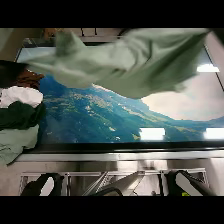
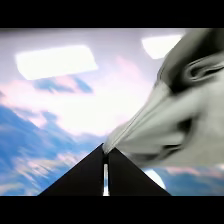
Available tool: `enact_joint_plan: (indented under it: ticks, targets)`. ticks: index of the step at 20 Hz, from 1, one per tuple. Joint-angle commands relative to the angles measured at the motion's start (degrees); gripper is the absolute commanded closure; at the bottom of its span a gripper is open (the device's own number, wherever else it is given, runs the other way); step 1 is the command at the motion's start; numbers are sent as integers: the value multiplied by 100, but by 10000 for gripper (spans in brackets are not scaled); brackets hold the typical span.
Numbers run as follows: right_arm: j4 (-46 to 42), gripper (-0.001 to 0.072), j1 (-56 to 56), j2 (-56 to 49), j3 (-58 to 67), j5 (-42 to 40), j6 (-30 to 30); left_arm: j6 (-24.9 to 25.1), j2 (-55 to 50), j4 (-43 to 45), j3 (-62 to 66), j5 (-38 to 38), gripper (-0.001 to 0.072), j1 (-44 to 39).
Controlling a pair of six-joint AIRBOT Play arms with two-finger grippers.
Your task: Fold the shirts.
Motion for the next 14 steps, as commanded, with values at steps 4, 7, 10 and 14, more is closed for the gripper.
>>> enact_joint_plan:
  ticks: [4,7,10,14]
  targets:
    - [-1357,698,-1058,271,608,-28,409,7,748,2,-149,-72,695,1423]
    - [-737,697,-669,-173,-304,769,111,505,214,-1220,-1405,-125,694,560]
    - [-1375,698,433,-621,-1845,306,-411,654,-772,-546,-2365,741,694,-758]
    - [-2404,697,1084,-1749,-3425,-1145,-538,610,-2594,-109,-2924,1547,693,-1403]
